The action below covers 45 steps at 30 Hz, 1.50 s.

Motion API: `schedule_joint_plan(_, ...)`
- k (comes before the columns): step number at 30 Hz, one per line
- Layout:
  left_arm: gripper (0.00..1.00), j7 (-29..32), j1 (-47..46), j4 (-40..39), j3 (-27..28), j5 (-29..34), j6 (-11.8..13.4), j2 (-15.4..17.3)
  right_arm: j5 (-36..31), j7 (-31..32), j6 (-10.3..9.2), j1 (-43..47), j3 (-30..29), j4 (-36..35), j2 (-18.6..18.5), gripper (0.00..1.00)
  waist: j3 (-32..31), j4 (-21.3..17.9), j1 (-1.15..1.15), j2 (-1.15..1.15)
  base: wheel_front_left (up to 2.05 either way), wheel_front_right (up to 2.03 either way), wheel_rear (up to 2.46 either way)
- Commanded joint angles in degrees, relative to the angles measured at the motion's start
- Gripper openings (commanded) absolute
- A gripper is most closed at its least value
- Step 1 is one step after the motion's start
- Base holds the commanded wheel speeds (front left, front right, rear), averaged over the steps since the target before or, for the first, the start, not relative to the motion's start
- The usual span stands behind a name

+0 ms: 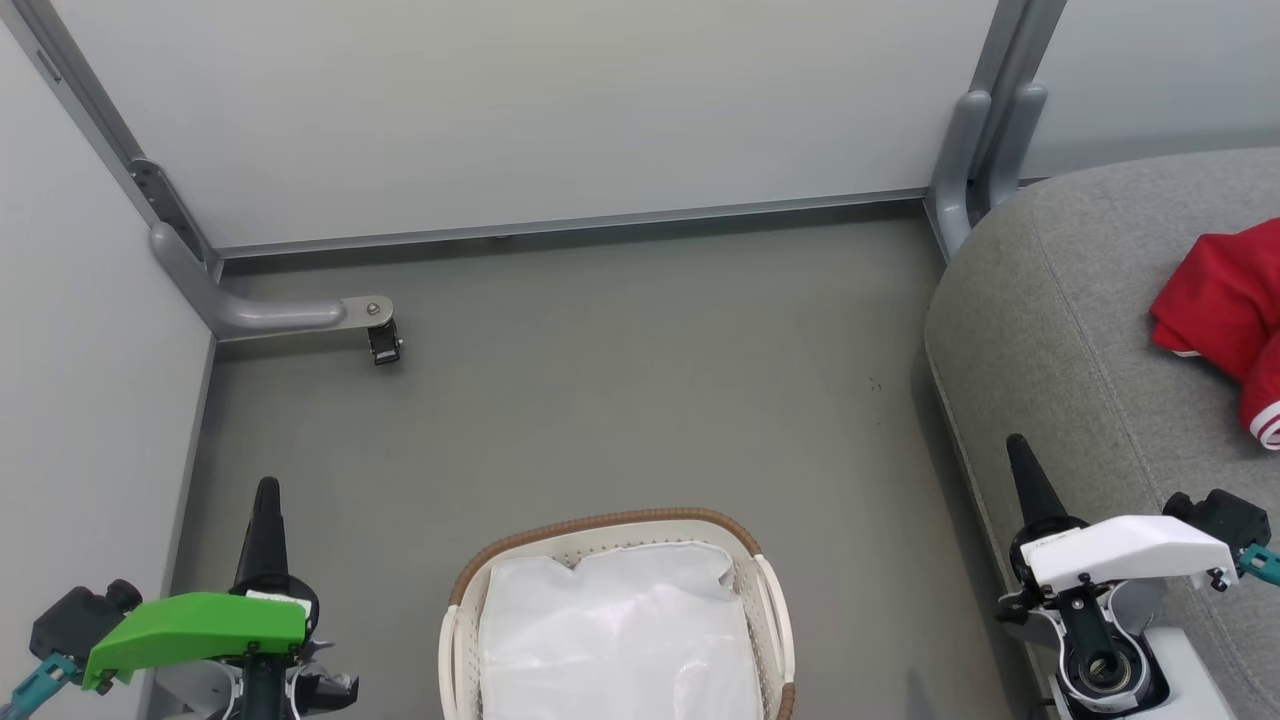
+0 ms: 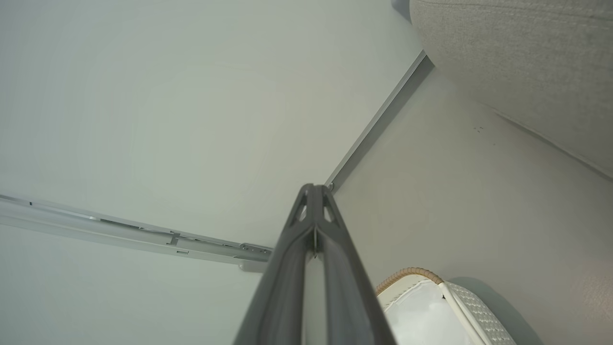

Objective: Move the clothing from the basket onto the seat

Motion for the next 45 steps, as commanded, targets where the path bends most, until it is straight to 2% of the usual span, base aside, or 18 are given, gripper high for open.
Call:
schedule_joint_plan(1,0.00,0.41,-0.16,-0.68,0.22,-1.50,-0.10,0.41,1.61,0.39,-0.02,0.04,-0.45,-0.89,-0.29,0.00,-0.07,0.02,0.00,0.00,0.00,0.00,0.00)
schedule_joint_plan(45,0.00,6.12,-0.12,-2.83,1.11,-22.50,-0.17,0.51,22.13,6.05,-0.04,3.31,-3.87,-4.34,-0.42,0.00,-1.93,0.32,0.00,0.00,0.00,0.00,0.00)
